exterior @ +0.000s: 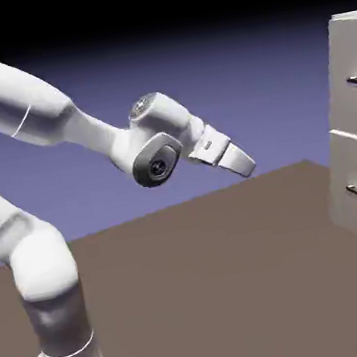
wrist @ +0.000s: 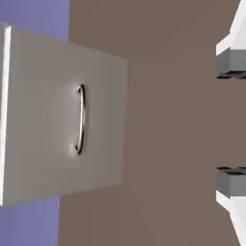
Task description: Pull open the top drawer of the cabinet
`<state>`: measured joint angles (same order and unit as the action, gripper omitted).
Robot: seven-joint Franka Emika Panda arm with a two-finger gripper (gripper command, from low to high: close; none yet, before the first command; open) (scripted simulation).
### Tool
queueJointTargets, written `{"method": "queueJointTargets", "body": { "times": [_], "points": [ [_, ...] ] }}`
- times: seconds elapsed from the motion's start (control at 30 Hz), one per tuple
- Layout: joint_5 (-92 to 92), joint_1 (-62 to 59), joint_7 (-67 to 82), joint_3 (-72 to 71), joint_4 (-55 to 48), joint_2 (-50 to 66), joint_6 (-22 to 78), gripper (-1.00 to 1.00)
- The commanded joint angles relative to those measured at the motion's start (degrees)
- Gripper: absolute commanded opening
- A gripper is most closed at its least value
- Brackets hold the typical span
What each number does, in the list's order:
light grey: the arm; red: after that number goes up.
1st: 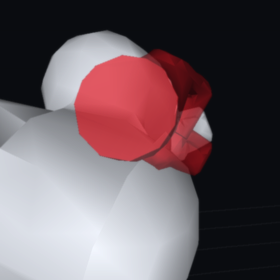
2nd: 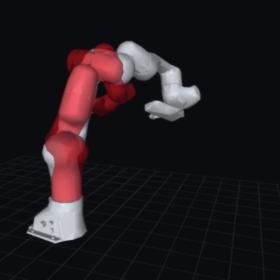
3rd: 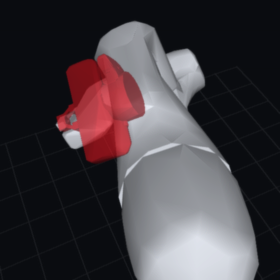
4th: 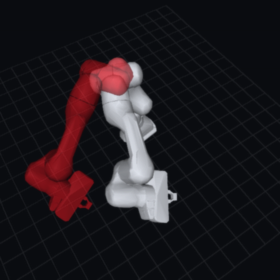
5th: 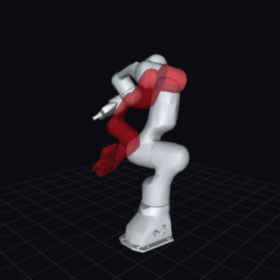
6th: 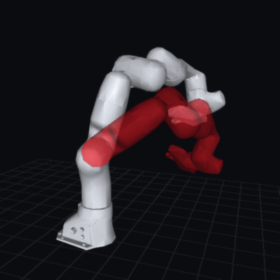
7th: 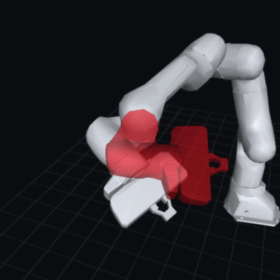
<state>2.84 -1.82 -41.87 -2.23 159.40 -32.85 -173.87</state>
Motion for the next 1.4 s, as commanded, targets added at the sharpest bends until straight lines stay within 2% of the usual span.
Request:
{"method": "queueJointTargets", "body": {
  "times": [0.0, 1.37],
  "points": [
    [2.4, -2.1, 0.5, -1.9, -1.3, -0.2, 0.1, 0.0],
    [99.1, -87.2, 20.5, -77.7, -55.7, -6.5, 4.9, 0.0]
  ]
}}
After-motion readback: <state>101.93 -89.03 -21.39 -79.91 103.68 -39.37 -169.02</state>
